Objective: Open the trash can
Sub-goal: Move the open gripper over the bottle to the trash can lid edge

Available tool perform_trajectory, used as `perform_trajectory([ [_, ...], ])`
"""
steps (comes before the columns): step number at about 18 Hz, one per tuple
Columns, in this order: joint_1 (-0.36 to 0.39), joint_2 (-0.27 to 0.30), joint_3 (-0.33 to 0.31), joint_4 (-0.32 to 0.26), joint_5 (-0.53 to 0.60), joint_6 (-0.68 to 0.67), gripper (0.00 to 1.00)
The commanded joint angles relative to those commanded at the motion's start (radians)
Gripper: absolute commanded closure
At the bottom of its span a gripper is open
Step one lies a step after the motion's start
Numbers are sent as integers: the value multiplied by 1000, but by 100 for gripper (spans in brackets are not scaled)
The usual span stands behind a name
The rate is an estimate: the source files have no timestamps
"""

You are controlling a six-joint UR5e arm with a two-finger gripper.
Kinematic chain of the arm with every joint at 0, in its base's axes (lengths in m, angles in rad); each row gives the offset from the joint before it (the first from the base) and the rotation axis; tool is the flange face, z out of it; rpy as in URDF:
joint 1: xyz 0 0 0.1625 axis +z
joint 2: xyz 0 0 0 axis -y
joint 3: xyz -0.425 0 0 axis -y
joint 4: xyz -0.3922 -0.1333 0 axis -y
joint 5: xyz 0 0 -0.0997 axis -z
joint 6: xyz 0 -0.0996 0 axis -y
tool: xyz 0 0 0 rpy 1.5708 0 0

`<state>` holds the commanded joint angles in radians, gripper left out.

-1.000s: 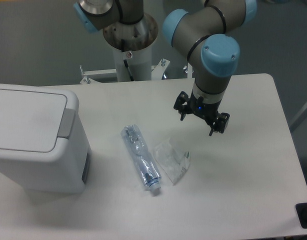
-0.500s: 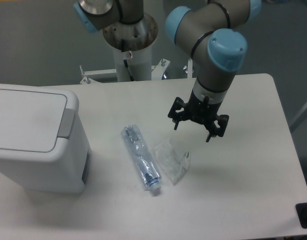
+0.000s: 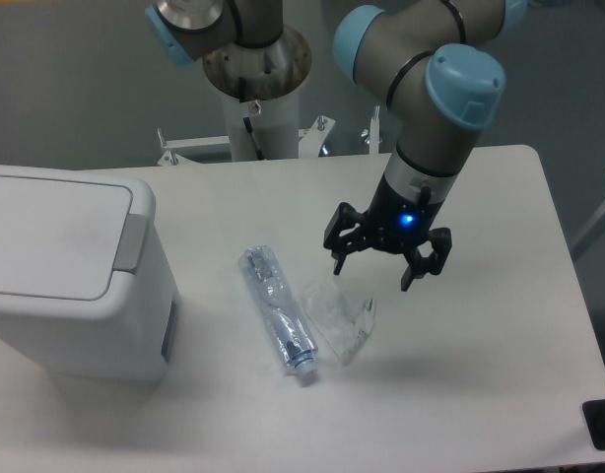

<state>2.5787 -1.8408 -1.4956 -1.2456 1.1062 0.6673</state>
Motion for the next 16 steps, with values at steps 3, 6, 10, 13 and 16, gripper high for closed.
perform_trajectory([
  [3, -9, 15, 14, 0, -17, -20, 0],
  [6, -45, 18, 49, 0, -61, -121, 0],
  [10, -112, 17, 87, 0, -63, -215, 0],
  [13, -149, 25, 94, 0, -95, -229, 0],
  [16, -155, 49, 78, -6, -112, -236, 0],
])
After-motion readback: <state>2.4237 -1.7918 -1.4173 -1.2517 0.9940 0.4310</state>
